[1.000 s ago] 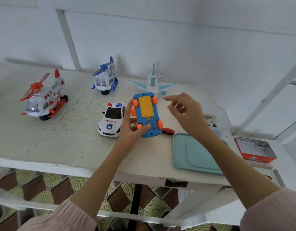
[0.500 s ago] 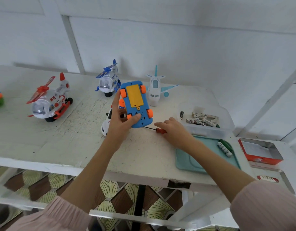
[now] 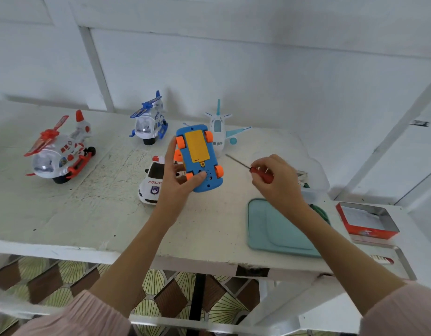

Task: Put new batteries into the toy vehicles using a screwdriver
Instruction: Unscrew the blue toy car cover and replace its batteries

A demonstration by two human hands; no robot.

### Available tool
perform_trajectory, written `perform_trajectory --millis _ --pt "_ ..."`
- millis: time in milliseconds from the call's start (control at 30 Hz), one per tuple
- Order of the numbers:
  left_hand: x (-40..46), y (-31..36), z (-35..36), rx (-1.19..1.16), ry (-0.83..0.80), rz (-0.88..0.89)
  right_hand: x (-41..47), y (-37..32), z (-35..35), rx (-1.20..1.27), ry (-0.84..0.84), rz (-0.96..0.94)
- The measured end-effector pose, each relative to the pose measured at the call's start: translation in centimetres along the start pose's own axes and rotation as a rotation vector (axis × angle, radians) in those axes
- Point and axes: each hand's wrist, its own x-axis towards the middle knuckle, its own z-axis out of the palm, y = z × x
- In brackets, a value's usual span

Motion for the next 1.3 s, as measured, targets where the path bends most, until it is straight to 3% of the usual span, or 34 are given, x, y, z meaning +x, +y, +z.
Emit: perform_trajectory --millis 133,467,1067,1300 --pt "0.0 -1.3 1.2 0.078 -0.027 -0.007 -0.7 -0.7 -2.3 0.148 0.113 0.048" --pt "-0.8 -2.8 2.2 0.173 -0.034 0.025 -2.3 -0.6 -2.7 0.109 -0.091 -0.077" --pt "-0.8 -3.6 2.3 0.243 -0.041 0.098 -2.2 -0.7 -2.4 0.083 -0.152 -0.081" --pt "-0.8 -4.7 2.0 0.367 -0.063 0.11 -1.1 -1.2 -3.5 0.014 -0.262 -0.058"
